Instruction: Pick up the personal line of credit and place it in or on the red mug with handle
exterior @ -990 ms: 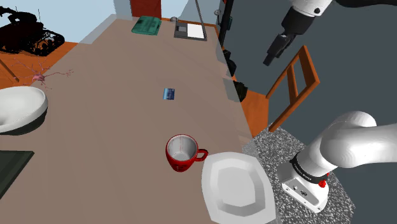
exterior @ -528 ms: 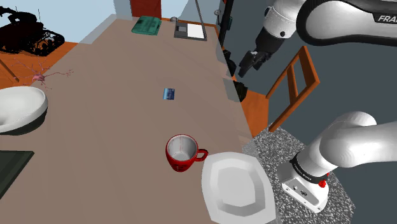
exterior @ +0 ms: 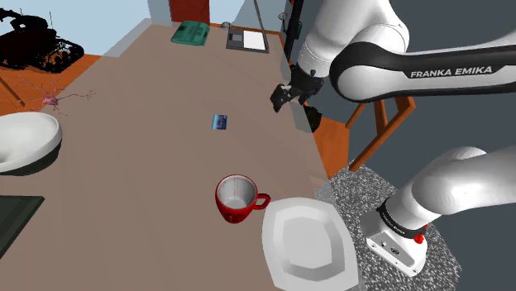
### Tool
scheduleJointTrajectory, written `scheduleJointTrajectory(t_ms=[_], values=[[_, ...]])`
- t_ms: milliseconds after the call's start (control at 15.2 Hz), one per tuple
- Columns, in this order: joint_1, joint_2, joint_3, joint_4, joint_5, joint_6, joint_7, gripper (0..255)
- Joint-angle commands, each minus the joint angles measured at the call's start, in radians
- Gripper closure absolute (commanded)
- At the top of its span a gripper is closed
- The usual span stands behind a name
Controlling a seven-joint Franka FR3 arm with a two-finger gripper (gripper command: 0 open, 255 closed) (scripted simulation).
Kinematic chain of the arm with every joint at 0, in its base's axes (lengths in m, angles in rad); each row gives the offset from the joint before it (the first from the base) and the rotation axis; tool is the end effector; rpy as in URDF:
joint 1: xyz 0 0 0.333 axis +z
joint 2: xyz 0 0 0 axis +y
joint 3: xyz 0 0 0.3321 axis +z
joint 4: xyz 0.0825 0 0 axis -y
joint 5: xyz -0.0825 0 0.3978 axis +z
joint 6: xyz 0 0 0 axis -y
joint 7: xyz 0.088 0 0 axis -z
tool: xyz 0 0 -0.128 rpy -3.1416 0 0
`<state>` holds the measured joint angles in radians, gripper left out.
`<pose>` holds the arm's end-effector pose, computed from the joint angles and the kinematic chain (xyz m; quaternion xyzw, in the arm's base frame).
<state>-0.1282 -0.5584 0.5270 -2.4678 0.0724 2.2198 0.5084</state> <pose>0.3926 0.1802 0.4759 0.9829 -0.0892 0.1554 0.0428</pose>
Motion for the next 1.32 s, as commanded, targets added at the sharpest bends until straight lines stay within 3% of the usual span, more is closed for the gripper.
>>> scheduleJointTrajectory(t_ms=[0,198,396,528,660,726,858,1056,1254], values=[[-0.049,0.072,0.08,0.025,-0.04,0.067,0.111,0],[-0.147,0.186,0.209,0.078,-0.144,0.139,0.289,0],[-0.277,0.323,0.361,0.155,-0.317,0.178,0.509,0],[-0.368,0.447,0.471,0.223,-0.495,0.167,0.692,0],[-0.409,0.618,0.546,0.309,-0.73,0.102,0.902,0],[-0.385,0.706,0.544,0.355,-0.838,0.056,0.993,0],[-0.281,0.838,0.478,0.446,-0.982,-0.021,1.118,0],[-0.141,0.988,0.378,0.584,-1.114,-0.108,1.235,0],[-0.035,1.109,0.304,0.722,-1.197,-0.175,1.307,0]])
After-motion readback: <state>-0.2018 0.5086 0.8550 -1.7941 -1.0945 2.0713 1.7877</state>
